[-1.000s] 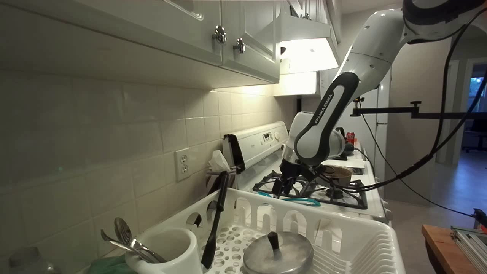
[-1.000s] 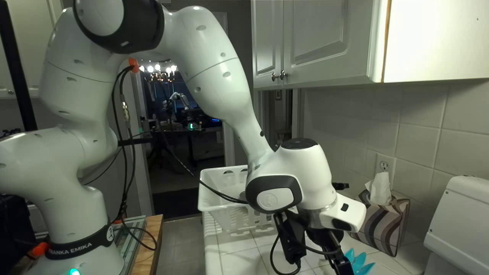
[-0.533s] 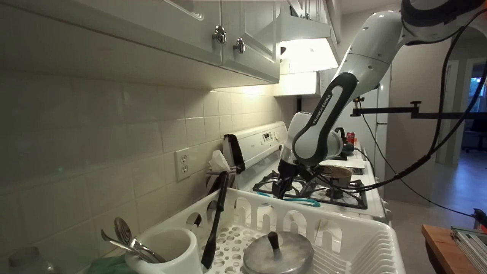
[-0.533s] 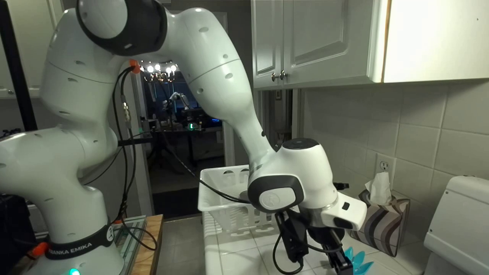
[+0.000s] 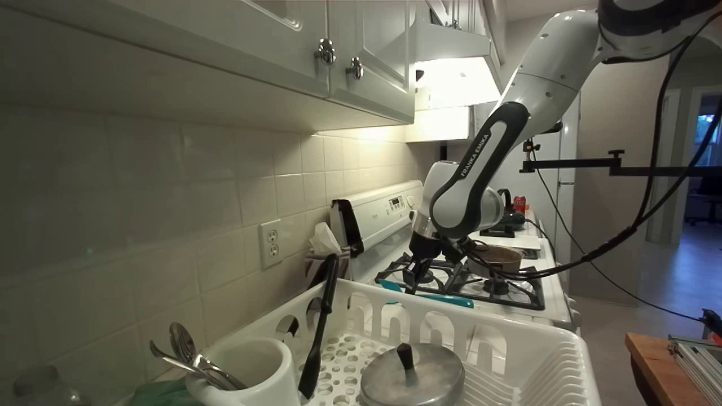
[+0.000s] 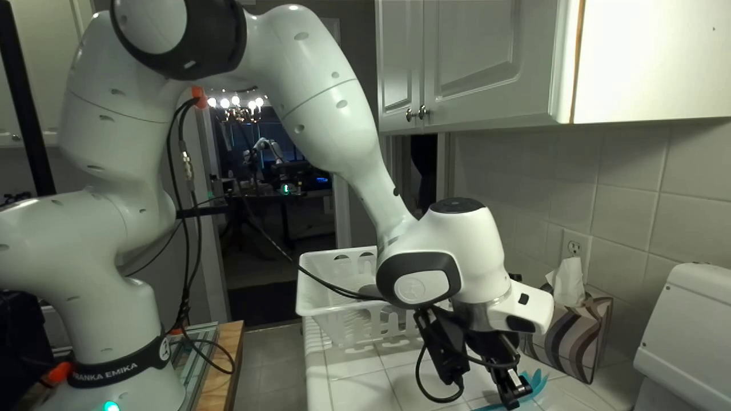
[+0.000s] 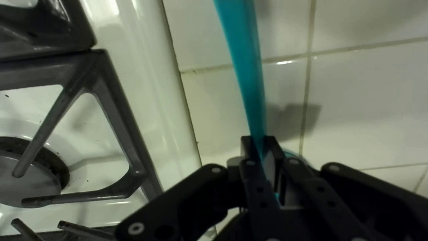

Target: Put the blue object in the white mug

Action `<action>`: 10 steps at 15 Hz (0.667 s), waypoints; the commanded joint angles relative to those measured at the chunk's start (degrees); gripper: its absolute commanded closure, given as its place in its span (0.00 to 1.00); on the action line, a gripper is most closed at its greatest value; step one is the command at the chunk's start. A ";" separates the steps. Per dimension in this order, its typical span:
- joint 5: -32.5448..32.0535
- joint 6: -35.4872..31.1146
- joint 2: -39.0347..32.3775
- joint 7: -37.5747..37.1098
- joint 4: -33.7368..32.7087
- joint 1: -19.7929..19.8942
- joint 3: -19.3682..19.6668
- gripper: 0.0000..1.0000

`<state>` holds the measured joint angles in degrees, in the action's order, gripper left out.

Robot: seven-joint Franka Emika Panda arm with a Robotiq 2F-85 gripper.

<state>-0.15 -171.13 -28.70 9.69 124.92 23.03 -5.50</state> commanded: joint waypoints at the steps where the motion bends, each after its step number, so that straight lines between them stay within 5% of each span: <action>1: 1.39 2.76 1.49 3.07 0.28 -0.15 -0.11 1.00; 8: 0.84 4.71 3.60 4.57 1.41 -2.08 1.53 0.99; 9: 0.65 4.52 3.73 4.22 1.50 -2.64 2.14 0.74; 10: 0.45 3.51 3.71 3.99 1.64 -3.10 2.78 0.74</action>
<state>-0.15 -167.59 -26.76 13.09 125.12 21.84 -4.74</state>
